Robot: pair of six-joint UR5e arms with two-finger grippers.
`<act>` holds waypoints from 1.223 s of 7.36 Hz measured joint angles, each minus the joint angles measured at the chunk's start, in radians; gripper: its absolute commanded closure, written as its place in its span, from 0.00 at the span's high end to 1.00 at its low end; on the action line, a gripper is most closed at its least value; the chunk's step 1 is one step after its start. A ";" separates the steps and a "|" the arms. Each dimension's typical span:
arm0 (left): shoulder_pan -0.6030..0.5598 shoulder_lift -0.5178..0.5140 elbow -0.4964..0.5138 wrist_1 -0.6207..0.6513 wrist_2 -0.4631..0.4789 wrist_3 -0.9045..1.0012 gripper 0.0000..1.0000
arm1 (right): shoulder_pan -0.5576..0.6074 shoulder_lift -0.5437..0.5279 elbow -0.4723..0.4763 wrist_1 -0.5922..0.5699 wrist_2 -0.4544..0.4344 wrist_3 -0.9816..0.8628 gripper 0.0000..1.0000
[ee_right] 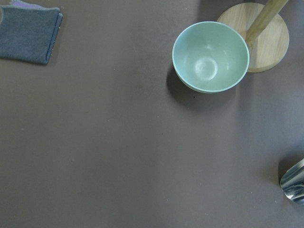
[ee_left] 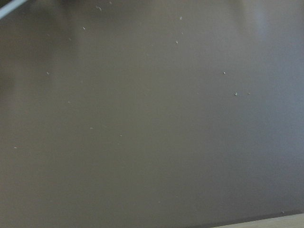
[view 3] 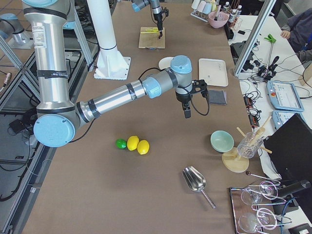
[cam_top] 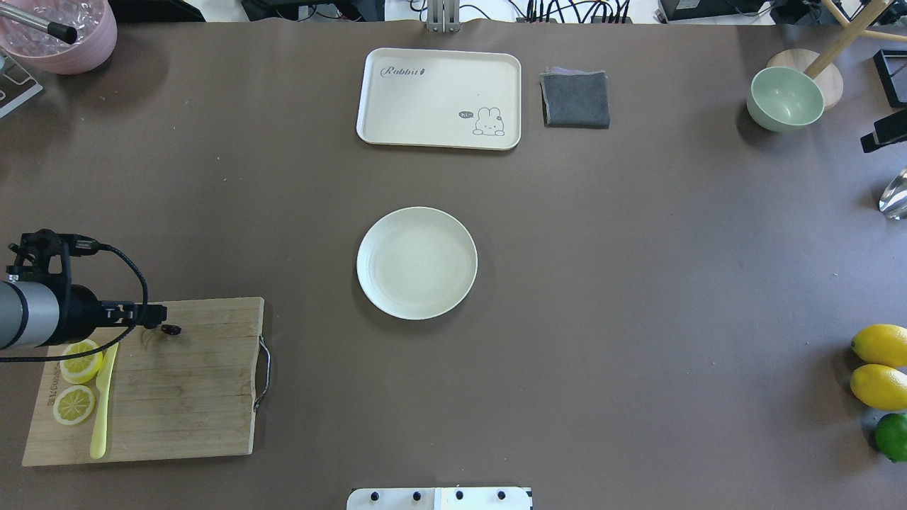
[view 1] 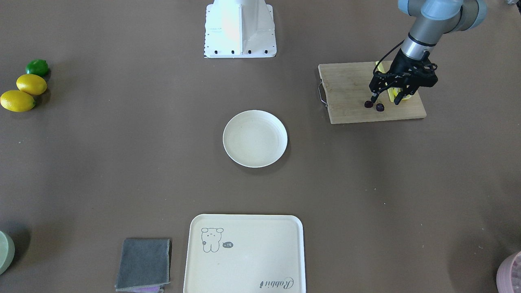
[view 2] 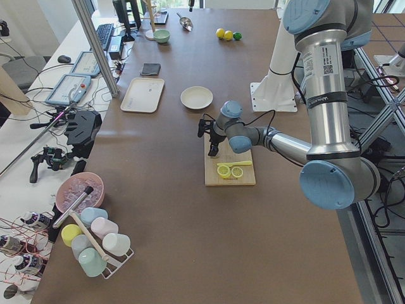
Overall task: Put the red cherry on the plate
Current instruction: 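Grasp the dark red cherries on the cutting board with the left gripper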
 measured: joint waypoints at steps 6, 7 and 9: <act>0.034 -0.008 0.057 -0.001 0.020 0.032 0.17 | 0.007 -0.006 0.003 0.001 0.000 -0.001 1.00; 0.034 -0.013 0.057 -0.001 0.020 0.033 0.00 | 0.008 -0.007 0.003 0.001 0.000 -0.001 1.00; 0.028 -0.022 0.051 -0.002 0.018 0.034 0.00 | 0.010 -0.007 0.003 0.002 0.000 -0.001 1.00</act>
